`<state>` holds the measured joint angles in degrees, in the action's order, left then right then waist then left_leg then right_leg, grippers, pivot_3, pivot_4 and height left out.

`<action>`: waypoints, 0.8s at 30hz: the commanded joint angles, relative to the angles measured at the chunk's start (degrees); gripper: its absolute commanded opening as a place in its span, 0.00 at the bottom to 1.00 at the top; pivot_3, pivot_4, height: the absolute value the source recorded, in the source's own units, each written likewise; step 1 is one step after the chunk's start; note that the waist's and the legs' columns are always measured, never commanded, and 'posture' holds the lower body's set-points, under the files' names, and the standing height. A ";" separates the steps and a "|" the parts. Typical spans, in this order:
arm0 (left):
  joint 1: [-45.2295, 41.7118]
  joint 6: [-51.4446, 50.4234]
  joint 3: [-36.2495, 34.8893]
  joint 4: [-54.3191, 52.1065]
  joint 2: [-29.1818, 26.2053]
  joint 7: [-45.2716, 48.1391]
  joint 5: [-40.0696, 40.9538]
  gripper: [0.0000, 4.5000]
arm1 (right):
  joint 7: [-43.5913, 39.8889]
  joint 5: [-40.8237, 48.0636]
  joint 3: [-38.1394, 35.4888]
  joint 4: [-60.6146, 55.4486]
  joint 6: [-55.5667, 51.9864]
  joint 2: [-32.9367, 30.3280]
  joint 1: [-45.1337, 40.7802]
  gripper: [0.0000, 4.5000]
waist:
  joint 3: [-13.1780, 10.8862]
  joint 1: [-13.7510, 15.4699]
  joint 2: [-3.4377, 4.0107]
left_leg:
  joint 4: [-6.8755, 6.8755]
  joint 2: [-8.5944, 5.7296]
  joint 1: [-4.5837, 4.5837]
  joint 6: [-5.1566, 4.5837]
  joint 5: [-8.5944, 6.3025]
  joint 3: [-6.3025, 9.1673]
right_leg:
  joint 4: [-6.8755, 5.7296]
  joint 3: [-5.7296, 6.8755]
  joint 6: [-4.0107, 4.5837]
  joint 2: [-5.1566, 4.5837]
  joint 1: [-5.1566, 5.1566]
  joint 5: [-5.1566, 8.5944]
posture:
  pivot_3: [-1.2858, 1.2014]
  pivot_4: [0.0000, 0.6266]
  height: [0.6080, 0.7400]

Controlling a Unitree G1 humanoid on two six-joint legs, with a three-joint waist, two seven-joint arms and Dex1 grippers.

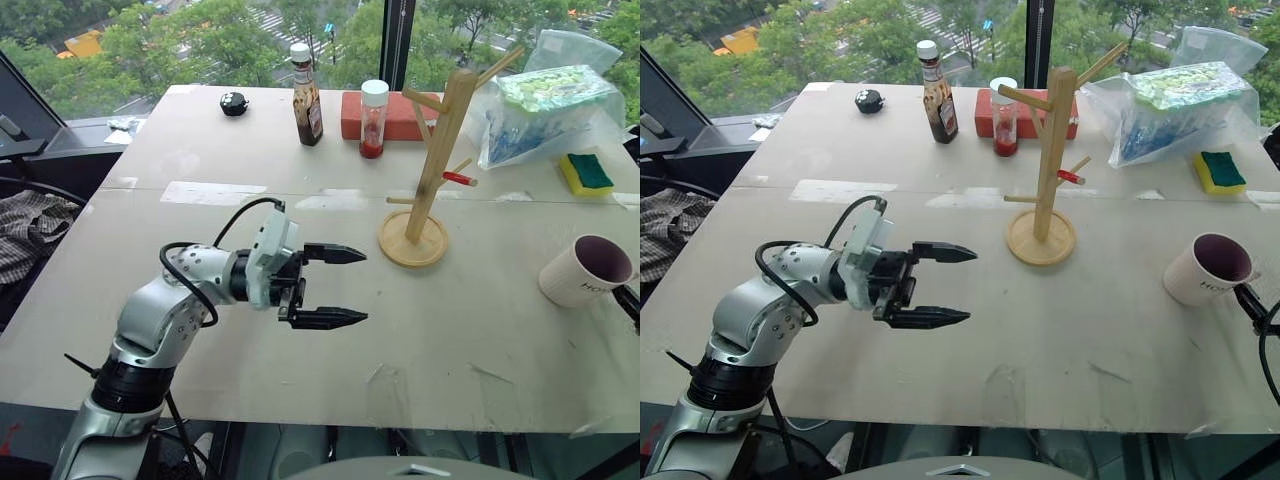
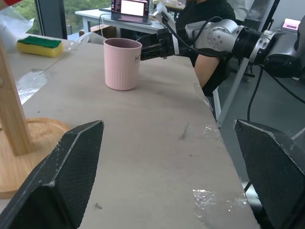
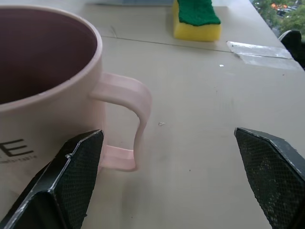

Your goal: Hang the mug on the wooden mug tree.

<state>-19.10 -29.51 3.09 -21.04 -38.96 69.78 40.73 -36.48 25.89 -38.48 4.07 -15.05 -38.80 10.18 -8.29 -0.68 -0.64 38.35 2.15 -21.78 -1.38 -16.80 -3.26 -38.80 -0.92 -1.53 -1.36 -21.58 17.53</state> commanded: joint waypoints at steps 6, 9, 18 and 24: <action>1.73 0.44 -2.08 -2.85 -0.87 -0.16 0.98 1.00 | 1.50 -2.63 1.90 5.30 3.57 -0.65 -5.72 0.99 | -0.01 -0.02 0.01 | 0.00 0.01 0.00 0.00 0.00 -0.02 | -0.01 -0.01 0.00 -0.01 -0.01 0.00 | 0.52 0.24 1.00; 2.00 0.59 -2.22 -2.81 -0.91 -0.28 0.77 1.00 | 0.87 -3.53 3.63 8.55 5.14 -0.42 -7.85 0.82 | -0.01 -0.03 0.01 | 0.00 0.01 0.01 0.00 0.00 -0.02 | -0.01 -0.01 0.00 -0.03 -0.01 0.00 | 0.52 0.24 1.00; 2.87 0.22 -3.71 -2.83 -0.69 -2.20 1.48 1.00 | -3.27 -1.32 4.99 6.05 7.27 -1.18 -8.87 0.00 | -0.01 0.01 0.01 | 0.00 0.01 0.00 0.00 0.00 -0.02 | 0.01 0.00 0.00 -0.22 -0.01 0.00 | 0.52 0.24 1.00; 7.16 1.99 -6.35 -0.82 0.03 -2.88 1.32 1.00 | -6.90 1.80 8.44 -14.69 2.40 -5.46 -8.18 0.00 | -0.10 -0.43 0.18 | -0.01 0.03 0.02 0.00 0.00 -0.02 | -0.02 -0.09 -0.01 -0.24 -0.02 -0.01 | 0.52 0.24 1.00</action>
<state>-12.79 -29.25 -1.25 -21.71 -38.91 66.84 41.71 -42.84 25.06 -30.21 -2.38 -10.80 -42.62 3.71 -8.39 -1.11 -0.46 38.34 2.18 -21.74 -1.37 -16.80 -3.25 -38.82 -1.03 -1.54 -1.58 -21.60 17.52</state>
